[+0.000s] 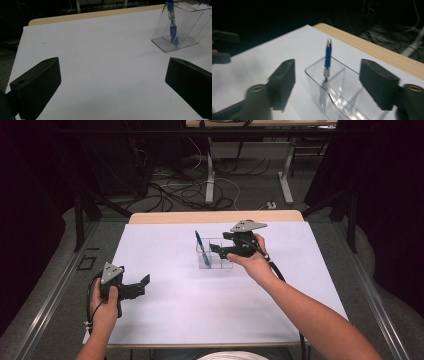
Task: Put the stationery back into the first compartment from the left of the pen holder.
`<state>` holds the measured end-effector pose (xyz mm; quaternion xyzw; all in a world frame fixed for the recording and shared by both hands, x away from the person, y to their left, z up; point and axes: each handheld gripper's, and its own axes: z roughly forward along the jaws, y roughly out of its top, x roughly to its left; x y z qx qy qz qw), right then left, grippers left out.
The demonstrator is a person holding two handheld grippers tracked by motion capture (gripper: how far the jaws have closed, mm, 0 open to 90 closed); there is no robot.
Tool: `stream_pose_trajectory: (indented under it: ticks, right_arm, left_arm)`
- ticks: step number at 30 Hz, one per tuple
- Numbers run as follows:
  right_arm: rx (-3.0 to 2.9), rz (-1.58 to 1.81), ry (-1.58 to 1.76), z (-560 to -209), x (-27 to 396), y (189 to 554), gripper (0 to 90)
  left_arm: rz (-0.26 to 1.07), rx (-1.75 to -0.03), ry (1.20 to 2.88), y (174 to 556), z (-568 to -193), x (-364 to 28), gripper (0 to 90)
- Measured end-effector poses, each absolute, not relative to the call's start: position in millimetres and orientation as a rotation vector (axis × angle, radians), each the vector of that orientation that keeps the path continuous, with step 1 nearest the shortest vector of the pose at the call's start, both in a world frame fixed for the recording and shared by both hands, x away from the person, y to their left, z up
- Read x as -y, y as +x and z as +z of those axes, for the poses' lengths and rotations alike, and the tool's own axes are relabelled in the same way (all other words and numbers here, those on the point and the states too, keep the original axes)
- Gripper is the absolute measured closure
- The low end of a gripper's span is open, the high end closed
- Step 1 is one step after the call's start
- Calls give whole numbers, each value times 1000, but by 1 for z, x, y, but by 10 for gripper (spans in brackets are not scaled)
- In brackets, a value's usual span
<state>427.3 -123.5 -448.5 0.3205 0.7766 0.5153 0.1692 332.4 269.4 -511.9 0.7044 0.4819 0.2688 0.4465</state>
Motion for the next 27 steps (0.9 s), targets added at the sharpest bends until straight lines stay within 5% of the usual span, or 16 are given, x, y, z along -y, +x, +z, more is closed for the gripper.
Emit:
stream_pose_trajectory:
  ticks: [9,13,27]
  right_arm:
    - [-2202,1398,950,-447,150,410,129]
    - [-2183,1388,959,-447,164,401,7]
    - [-2091,1287,1024,-459,214,373,0]
  left_arm:
    - [667,-1195,1742,332,-512,-269,2]
    - [666,-1197,1741,332,-512,-269,2]
    - [667,-1202,1737,332,-511,-269,3]
